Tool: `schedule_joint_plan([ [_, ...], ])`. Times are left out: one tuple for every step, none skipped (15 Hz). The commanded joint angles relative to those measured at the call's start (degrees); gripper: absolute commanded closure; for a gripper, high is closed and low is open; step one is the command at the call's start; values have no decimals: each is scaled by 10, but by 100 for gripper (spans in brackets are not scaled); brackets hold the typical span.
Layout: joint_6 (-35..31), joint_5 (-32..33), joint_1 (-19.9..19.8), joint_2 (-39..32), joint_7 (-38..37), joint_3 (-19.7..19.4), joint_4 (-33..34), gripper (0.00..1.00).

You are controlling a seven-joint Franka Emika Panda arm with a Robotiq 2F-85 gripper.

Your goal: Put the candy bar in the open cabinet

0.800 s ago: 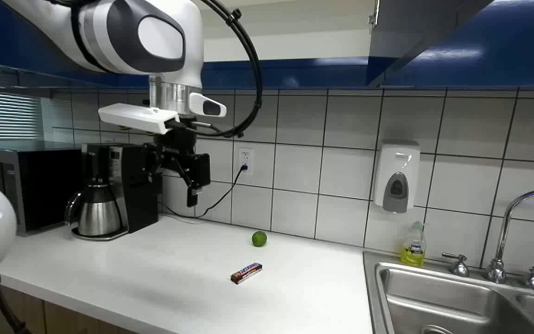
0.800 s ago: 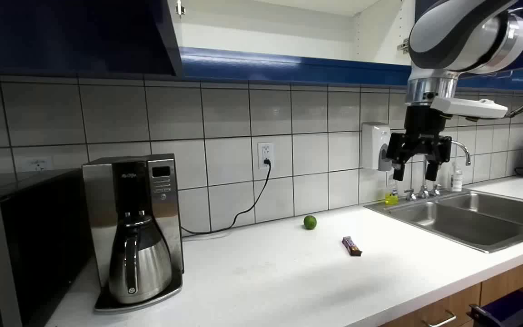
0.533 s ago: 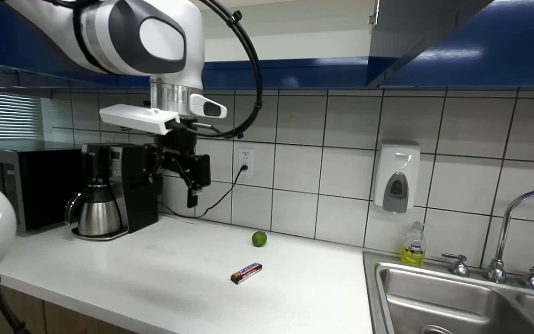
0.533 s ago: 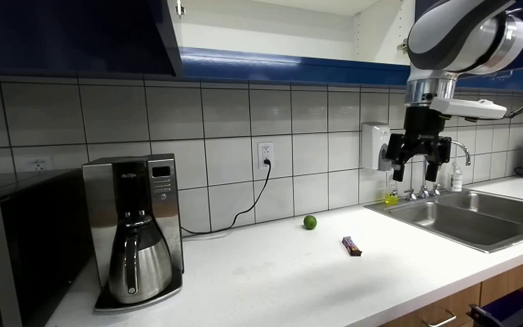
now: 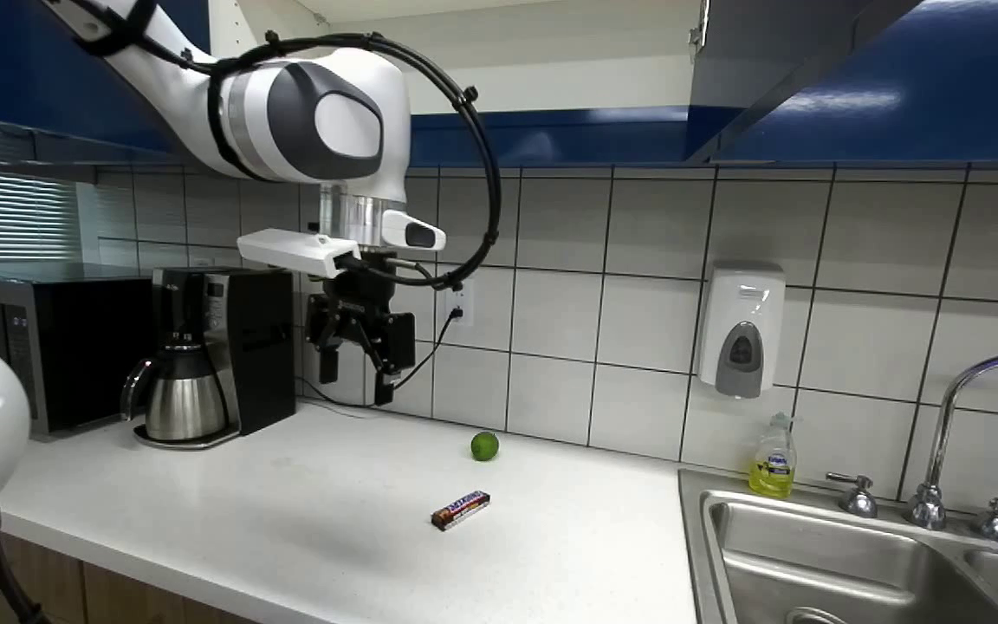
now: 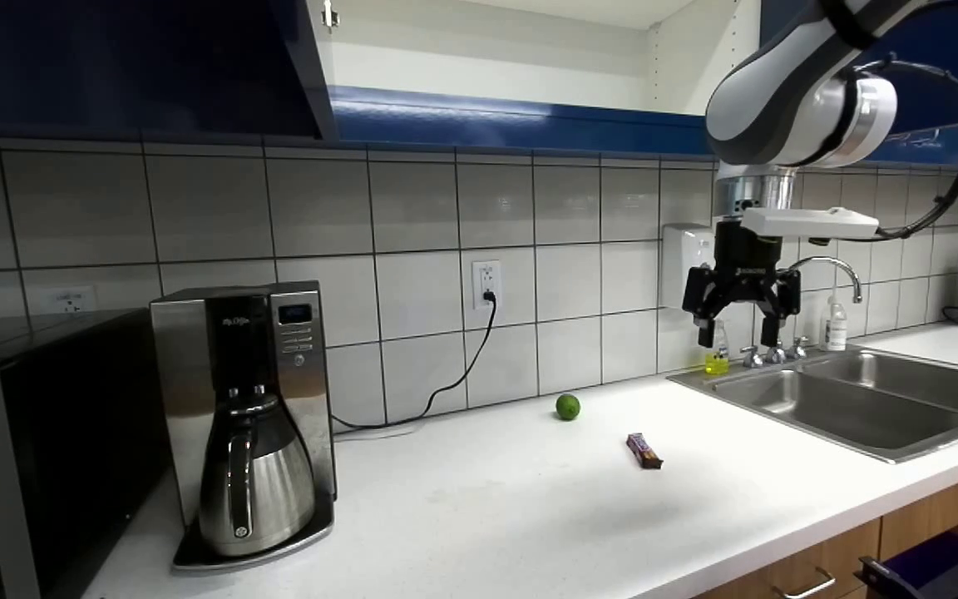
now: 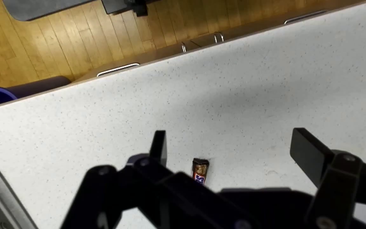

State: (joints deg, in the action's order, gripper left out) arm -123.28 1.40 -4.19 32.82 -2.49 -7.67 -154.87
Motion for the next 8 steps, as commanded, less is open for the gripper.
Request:
schedule_joint_plan([
  [-68,2,-17,-86,-32,22,38,0],
  [-94,2,-16,-105,-35,21,41,0],
  [-115,0,-15,-126,-36,20,47,0],
  [-134,-1,-15,-148,-35,17,52,0],
  [-150,-6,-12,-171,-29,14,58,0],
  [-164,-6,-13,-191,-27,13,64,0],
  [-176,-6,-13,-213,-25,11,72,0],
  [-189,-9,-11,-237,-22,9,79,0],
])
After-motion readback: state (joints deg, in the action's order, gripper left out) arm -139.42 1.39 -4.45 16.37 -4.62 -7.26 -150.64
